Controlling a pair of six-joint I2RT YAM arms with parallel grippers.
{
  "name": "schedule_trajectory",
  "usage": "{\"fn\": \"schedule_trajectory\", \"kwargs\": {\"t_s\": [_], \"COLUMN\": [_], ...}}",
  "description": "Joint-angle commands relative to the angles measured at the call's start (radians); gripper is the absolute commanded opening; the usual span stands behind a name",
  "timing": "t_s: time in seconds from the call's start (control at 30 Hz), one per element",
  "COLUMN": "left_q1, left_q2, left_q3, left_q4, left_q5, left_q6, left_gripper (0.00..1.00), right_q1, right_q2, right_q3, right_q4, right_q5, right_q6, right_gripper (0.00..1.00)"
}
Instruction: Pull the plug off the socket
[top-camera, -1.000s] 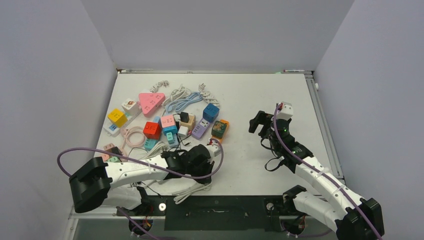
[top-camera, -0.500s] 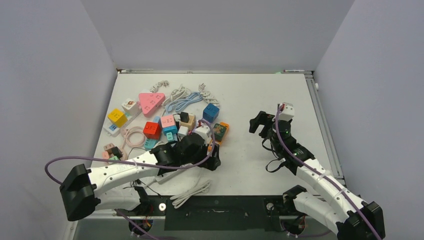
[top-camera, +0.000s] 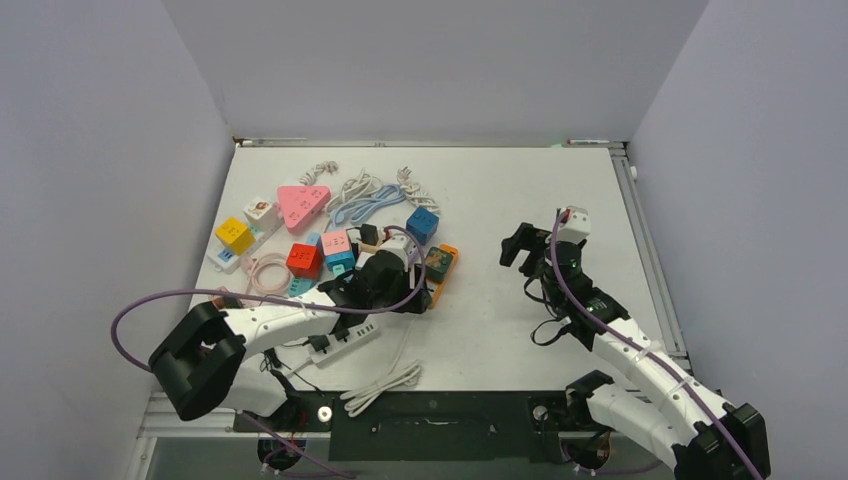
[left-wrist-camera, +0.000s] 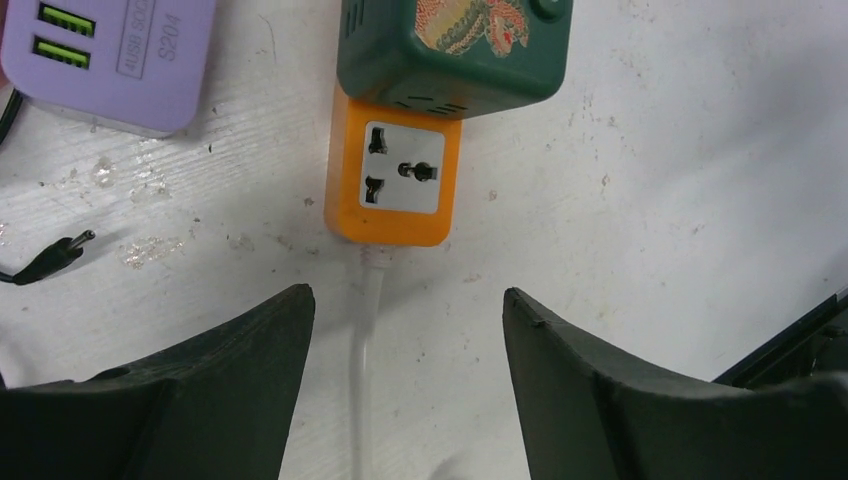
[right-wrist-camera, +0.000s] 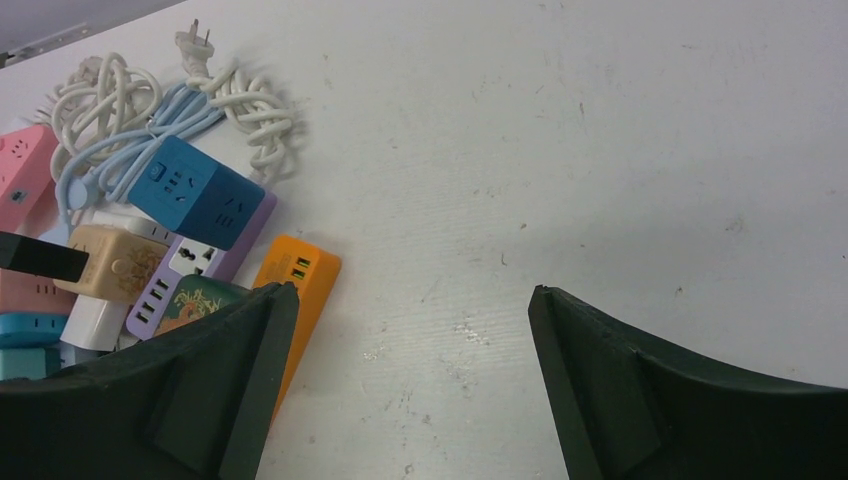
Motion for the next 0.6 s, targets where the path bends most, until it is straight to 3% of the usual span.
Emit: {"fn": "schedule_trajectory", "kwargs": {"t_s": [0.0, 0.57], "left_q1": [0.008, -0.093], "left_q2": [0.055, 0.217], "left_q3": [-0.012, 0.044], "left_q4": [0.12, 0.109], "left_q5": [-0.002, -0.161], "left_q6": [-0.02, 0.035], "left_gripper": [0.64, 0.49], "right_q1": [0.001, -0.006], "right_q2": [0.029, 0.057], "right_q3": [-0.009, -0.019], "right_q4": [0.05, 0.067], "right_q5": [0.022, 0.04], "right_q6": [0.002, -0.007], "right_gripper": [0.9, 0.9]}}
